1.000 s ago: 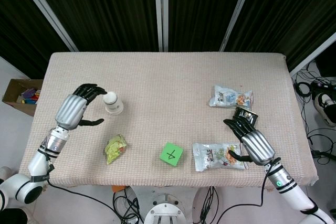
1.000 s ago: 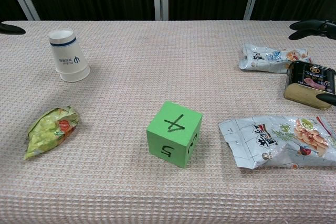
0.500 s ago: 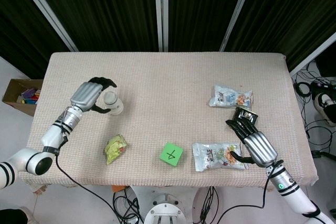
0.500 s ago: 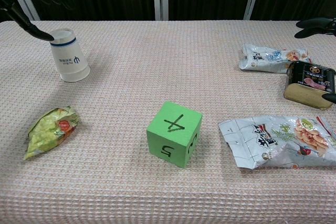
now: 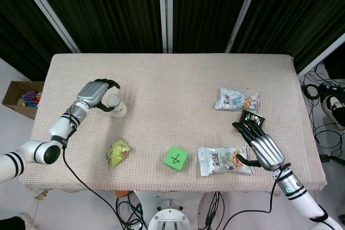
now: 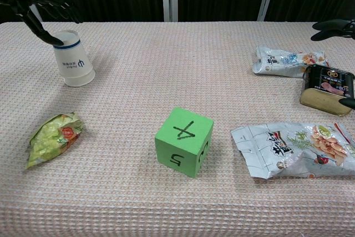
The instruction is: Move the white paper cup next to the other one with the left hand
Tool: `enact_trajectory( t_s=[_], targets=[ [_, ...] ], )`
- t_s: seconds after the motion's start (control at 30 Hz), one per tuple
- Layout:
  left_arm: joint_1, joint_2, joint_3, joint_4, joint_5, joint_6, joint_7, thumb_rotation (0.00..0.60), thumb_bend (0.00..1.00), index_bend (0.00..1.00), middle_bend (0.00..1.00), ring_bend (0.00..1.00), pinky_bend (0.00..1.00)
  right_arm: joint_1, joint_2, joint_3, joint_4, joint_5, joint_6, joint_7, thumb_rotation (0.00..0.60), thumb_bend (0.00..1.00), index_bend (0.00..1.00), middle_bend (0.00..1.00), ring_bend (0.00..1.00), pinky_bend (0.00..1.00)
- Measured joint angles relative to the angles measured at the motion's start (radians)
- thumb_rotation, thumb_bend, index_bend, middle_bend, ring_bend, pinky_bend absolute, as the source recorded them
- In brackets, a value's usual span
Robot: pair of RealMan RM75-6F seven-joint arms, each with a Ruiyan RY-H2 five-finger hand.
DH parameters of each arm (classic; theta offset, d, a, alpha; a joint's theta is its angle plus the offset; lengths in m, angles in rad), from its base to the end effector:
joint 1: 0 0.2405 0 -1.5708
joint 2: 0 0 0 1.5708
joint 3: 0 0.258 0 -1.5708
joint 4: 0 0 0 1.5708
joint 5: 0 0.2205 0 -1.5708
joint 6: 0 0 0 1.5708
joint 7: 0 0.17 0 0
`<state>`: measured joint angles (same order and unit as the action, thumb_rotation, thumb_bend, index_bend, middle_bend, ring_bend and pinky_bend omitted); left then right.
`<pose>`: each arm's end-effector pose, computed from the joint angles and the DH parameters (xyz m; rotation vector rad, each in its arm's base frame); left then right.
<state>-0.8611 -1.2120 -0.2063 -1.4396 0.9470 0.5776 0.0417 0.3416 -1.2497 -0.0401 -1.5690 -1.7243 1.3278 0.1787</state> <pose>-0.1839 0.4381 0.0578 -1.8084 -1.2055 -0.7498 -0.2371 -0.2461 0.0600 1.8196 -1.0214 1.1919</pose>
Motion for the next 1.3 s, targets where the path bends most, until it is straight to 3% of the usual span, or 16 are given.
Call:
enact_trajectory(
  t_s=[0.8,1.3],
  targets=[
    [-0.030,0.005,0.035,0.015,-0.017,-0.037,-0.044,0.600,0.33,0.35,0.18,0.13,0.15,0.001,-0.005,-0.003,0.005,0.008,0.000,0.003,0.600,0.23,0.04,0.12,0.00,0.04],
    [-0.031,0.061,0.035,-0.045,-0.018,0.020,-0.025,0.600,0.37,0.40,0.18,0.13,0.15,-0.002,0.001,-0.005,0.004,0.008,0.008,0.009,0.600,0.23,0.04,0.12,0.00,0.04]
  ],
)
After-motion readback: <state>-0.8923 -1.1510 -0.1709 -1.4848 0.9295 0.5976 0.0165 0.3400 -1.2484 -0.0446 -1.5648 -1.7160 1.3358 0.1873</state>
